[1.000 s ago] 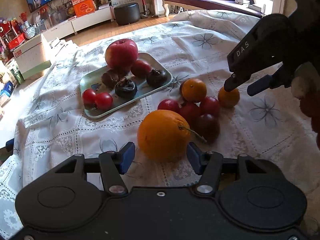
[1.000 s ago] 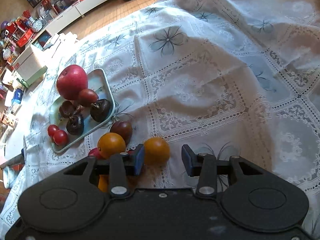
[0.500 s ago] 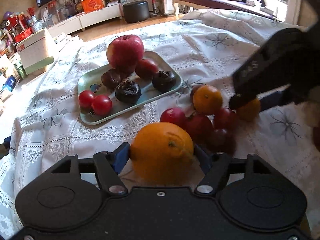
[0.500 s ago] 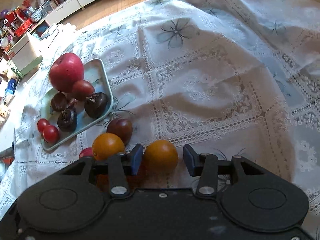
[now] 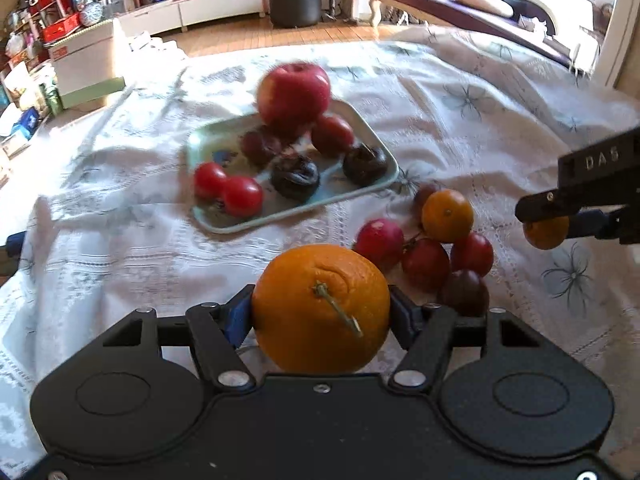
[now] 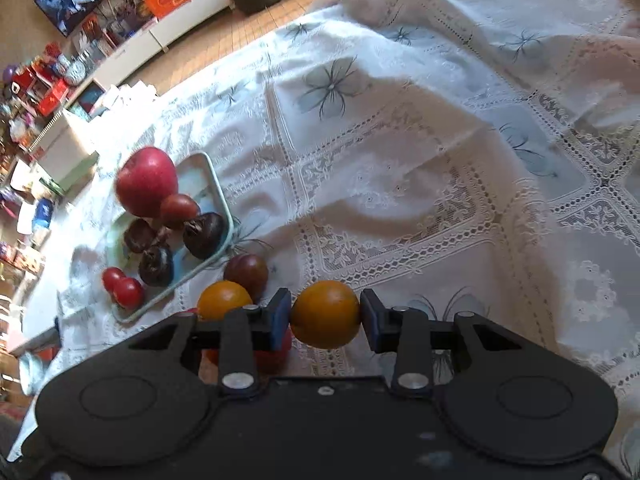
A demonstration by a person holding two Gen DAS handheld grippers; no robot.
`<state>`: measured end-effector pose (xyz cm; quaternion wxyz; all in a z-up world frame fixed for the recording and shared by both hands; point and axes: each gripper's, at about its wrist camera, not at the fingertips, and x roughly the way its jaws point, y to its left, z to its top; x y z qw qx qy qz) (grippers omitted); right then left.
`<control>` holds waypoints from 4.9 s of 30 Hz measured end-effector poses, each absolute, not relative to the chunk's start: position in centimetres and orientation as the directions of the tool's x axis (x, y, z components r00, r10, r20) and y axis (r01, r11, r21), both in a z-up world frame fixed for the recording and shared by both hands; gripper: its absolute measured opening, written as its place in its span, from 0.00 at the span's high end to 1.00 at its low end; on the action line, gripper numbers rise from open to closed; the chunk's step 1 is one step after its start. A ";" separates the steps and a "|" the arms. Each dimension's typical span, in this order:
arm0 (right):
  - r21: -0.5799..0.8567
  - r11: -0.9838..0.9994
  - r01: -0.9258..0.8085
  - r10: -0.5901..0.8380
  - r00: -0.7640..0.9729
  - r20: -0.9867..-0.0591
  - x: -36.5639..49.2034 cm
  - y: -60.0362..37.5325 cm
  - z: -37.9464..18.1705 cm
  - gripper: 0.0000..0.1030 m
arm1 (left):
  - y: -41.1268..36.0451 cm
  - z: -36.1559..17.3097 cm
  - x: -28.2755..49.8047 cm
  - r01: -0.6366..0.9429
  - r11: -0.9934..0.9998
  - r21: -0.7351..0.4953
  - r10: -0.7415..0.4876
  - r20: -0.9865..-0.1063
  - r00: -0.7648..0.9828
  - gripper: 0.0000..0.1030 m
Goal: Organize fruits
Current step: 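Lower the orange into the tray with the left gripper while the right releases the orange tomato there, then grasp a dark purple plum from the fruit cluster with the right gripper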
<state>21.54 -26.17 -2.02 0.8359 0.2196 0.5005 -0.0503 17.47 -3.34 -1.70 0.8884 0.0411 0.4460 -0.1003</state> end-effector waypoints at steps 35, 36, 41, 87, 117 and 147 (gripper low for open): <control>0.217 0.975 0.049 0.172 0.453 -0.874 0.9 -18.4 -0.1 0.62 | 0.9 -1.4 -0.1 0.220 0.975 -0.018 -0.126 -0.862 0.490 0.34; 0.212 0.976 0.046 0.169 0.454 -0.875 0.8 -18.2 -0.2 0.62 | 0.9 -1.5 -0.2 0.218 0.976 -0.013 -0.121 -0.863 0.490 0.34; 0.203 0.978 0.039 0.166 0.438 -0.883 1.0 -17.7 -0.7 0.62 | 1.1 -1.8 -0.4 0.202 0.979 0.018 -0.087 -0.863 0.497 0.33; 0.216 0.976 0.015 0.193 0.388 -0.901 1.0 -17.0 -1.6 0.60 | 1.5 -0.2 -1.1 0.147 0.988 0.047 -0.044 -0.826 0.562 0.32; 0.223 0.973 0.058 0.170 0.477 -0.862 2.6 -18.9 1.1 0.60 | 1.8 3.6 3.1 0.132 0.991 0.013 -0.072 -0.785 0.616 0.33; 0.120 0.992 0.033 0.088 0.489 -0.868 18.8 -15.4 -3.8 0.55 | 0.4 0.3 15.2 0.081 0.994 0.080 0.026 -0.853 0.521 0.33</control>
